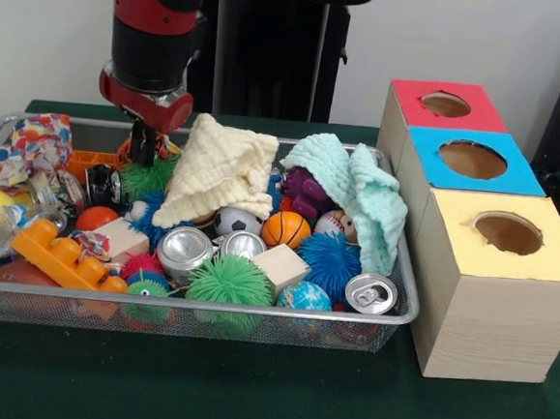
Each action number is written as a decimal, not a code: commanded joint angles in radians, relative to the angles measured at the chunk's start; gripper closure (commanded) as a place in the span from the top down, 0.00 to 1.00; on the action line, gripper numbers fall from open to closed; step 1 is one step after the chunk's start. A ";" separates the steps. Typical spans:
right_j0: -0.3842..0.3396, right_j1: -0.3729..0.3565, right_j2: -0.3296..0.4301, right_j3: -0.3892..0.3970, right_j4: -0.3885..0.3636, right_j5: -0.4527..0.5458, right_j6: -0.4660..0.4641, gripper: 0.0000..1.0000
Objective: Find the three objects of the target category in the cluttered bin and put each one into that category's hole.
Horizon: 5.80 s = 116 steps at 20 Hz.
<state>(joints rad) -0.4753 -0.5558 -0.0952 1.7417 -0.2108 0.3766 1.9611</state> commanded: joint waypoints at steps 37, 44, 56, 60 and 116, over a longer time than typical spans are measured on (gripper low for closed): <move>0.324 -0.233 -0.125 0.142 0.240 0.296 0.305 0.00; 0.369 -0.228 -0.171 0.177 0.294 0.263 0.291 0.00; 0.348 -0.249 -0.189 0.242 0.349 0.237 0.235 0.00; 0.379 -0.249 -0.197 0.277 0.381 0.208 0.272 0.00; 0.768 -0.176 -0.374 0.292 0.641 0.252 0.621 0.00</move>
<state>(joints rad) 0.2855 -0.7446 -0.4709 2.0237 0.3691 0.5522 2.2755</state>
